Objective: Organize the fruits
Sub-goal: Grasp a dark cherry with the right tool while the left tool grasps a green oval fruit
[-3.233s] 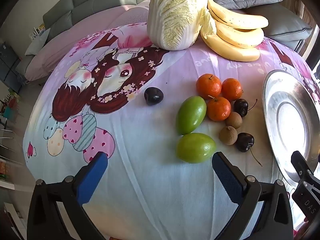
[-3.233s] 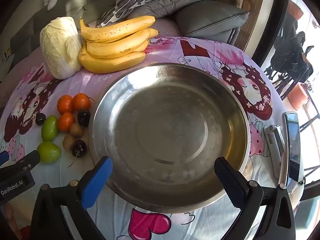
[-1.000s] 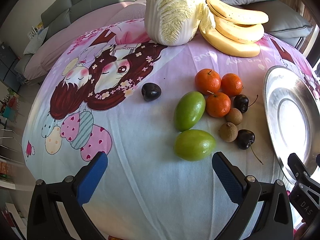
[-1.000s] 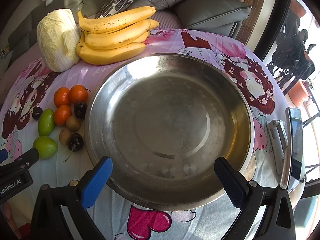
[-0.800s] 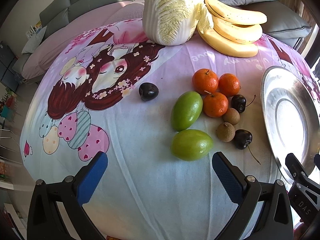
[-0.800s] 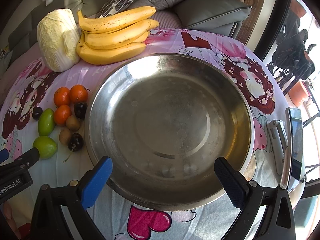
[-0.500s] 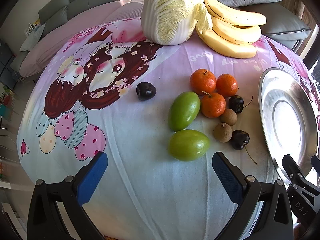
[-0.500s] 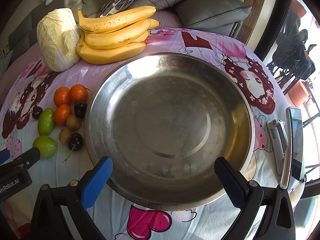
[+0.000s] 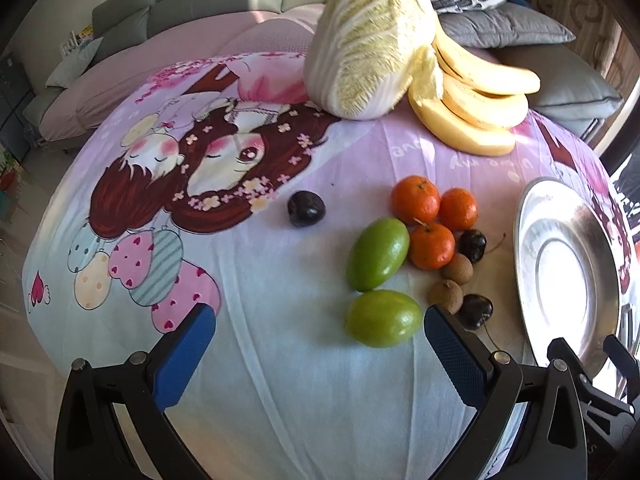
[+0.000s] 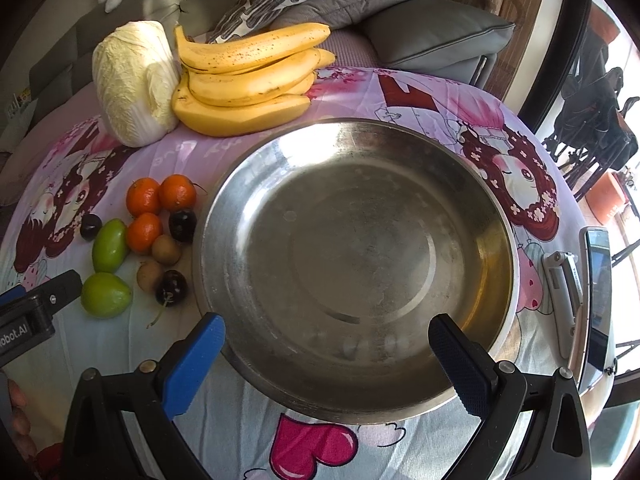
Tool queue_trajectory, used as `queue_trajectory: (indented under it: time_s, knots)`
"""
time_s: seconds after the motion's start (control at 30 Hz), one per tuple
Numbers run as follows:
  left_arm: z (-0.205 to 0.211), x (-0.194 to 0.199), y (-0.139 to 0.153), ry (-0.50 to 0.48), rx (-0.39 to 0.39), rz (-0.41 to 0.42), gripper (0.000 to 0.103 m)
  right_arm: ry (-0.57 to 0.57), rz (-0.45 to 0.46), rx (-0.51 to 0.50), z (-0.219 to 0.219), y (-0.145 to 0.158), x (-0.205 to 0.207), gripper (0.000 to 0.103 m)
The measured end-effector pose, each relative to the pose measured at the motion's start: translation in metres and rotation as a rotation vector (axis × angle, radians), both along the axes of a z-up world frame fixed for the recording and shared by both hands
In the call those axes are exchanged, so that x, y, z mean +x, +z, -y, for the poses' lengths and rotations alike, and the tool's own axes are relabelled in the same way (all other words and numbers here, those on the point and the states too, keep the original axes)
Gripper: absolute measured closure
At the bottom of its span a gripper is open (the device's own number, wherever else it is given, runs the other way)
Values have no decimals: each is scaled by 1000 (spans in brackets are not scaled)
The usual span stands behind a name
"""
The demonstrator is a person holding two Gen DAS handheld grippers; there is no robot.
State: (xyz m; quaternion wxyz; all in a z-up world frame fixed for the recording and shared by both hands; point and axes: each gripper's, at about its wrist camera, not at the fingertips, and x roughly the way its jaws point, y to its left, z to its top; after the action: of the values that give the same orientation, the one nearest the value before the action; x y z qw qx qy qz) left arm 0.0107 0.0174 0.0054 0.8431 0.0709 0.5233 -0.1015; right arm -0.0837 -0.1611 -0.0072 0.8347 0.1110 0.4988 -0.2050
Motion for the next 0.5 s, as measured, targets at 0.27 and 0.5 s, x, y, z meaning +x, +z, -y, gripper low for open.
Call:
queue_trajectory:
  time_s: [0.27, 0.5]
  knots:
    - [-18, 9, 5, 27, -107, 51, 0, 135, 62, 52, -29, 6, 13, 0]
    - [-23, 14, -1, 40, -71, 5, 0, 228, 96, 42, -50, 10, 21, 3]
